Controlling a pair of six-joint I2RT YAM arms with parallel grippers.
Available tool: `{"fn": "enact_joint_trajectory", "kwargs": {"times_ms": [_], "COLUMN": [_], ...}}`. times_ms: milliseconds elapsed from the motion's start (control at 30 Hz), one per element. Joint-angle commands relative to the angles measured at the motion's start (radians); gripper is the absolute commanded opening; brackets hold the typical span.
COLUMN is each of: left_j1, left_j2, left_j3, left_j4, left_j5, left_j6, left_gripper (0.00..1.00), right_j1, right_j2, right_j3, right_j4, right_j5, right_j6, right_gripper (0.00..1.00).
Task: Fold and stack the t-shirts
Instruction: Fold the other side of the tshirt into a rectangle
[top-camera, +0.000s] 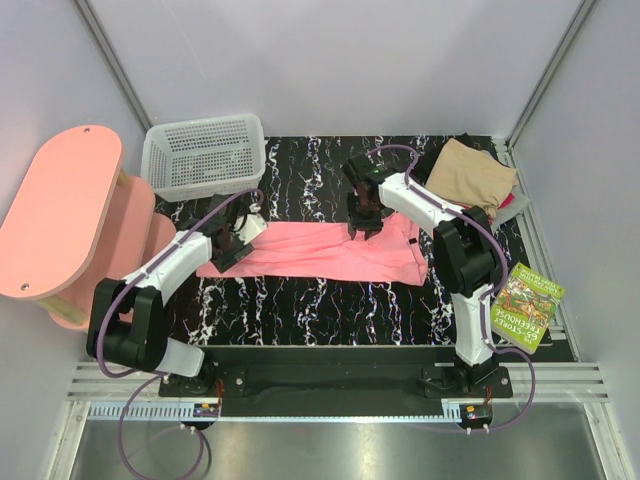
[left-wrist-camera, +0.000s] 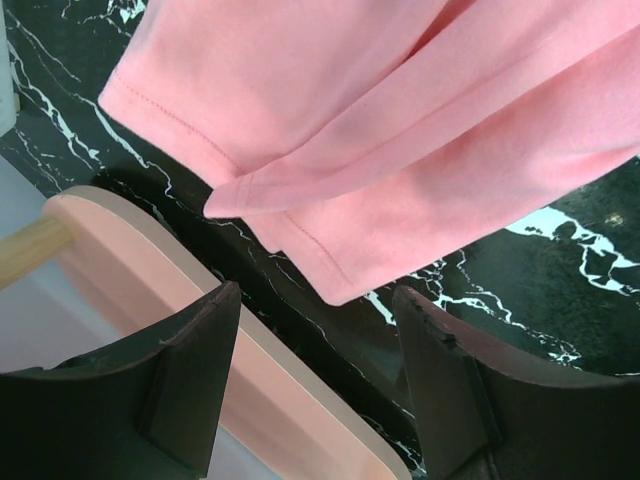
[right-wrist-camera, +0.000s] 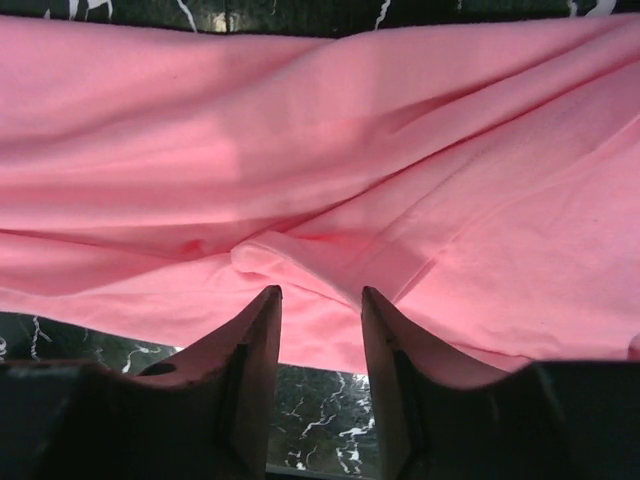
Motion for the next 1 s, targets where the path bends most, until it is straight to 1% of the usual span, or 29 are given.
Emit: {"fn": "enact_joint_trajectory", "kwargs": {"times_ms": [0, 33, 67, 233, 333, 500, 900, 967], "left_j1": [0.013, 0.013, 0.013, 0.014, 0.016, 0.023, 0.027, 0.027], "left_j2": [-0.044, -0.045, -0.047, -0.059, -0.062, -0.062, -0.056, -0.054], "left_j3": [-0.012, -0.012, -0.012, -0.018, -0.024, -0.032, -0.035, -0.037], "left_j4": [0.022, 0.022, 0.023, 0.022, 0.023, 0.037, 0.046, 0.046], "left_j5": [-0.003, -0.003, -0.002, -0.005, -0.006, -0.011, -0.003, -0.003], "left_j6": [0.020, 0.020, 0.022, 0.026, 0.029, 0.037, 0.035, 0.035], "left_gripper": [0.68, 0.68, 0.68, 0.68, 0.68, 0.68, 0.68, 0.68], "right_j1": [-0.012, -0.013, -0.016, -0.027, -0.026, -0.026, -0.026, -0.026], "right_j2": [-0.040, -0.043, -0.046, -0.033, -0.022, -0.019, -0.055, -0.048], "right_j3": [0.011, 0.010, 0.007, -0.003, -0.004, -0.007, -0.058, -0.056], "right_j4": [-0.012, -0.012, -0.012, -0.012, -0.010, -0.012, -0.018, -0.017], "right_j5": [0.091, 0.104, 0.108, 0.092, 0.091, 0.074, 0.040, 0.032], "right_j6": [-0.028, -0.033, -0.033, -0.030, -0.025, -0.013, 0.006, 0.009], "right_gripper": [0.50, 0.53, 0.53, 0.52, 0.48, 0.35, 0.35, 0.33]}}
